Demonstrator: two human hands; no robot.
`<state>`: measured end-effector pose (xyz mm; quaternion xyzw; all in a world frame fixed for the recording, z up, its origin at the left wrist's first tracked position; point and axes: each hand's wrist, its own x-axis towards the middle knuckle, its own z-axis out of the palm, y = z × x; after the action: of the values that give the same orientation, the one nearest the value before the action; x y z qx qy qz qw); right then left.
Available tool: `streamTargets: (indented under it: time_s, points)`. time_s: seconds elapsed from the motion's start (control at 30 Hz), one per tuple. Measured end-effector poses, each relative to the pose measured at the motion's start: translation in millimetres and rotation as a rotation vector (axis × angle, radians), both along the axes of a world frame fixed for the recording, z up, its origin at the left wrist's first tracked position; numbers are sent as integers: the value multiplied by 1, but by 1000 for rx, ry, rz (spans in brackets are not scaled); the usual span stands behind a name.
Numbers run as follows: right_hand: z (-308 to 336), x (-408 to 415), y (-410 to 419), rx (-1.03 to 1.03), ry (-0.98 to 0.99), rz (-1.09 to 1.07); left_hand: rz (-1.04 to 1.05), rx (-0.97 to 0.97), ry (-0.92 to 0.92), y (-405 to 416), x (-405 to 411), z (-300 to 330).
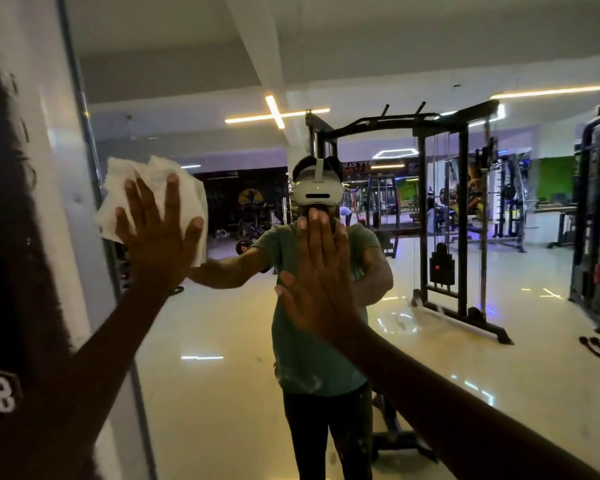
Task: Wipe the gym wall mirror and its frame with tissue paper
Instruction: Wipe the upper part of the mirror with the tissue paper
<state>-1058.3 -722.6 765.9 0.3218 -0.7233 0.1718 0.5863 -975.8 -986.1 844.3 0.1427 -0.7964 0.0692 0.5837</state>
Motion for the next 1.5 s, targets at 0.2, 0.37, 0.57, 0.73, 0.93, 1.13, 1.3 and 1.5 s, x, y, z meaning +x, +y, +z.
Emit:
streamTargets:
  time_s: [0.2,0.37,0.57,0.73,0.93,1.13,1.3,1.5]
  points:
    - [-23,-6,-30,-13,-41,-86,-109,-264,-75,96,-43,7]
    - [-25,-9,-32,-30,25,-137,-94,-459,-59,17,-21,48]
    - [-24,-8,-33,-30,11,-142,15,228,155,-1,-13,27]
    - [-25,-6,-33,-25,17,-155,-112,-159,11,122,-53,20]
    - [-25,-8,-30,-52,50,-107,-51,-247,48,52,-35,56]
    - [-25,-6,-33,-53,46,-122,17,272,206,32,-17,45]
    - [-26,-9,-33,-33,51,-175,-181,-266,0,155,-59,57]
    - [-25,-10,-31,-71,61,-118,-31,-96,137,64,-44,90]
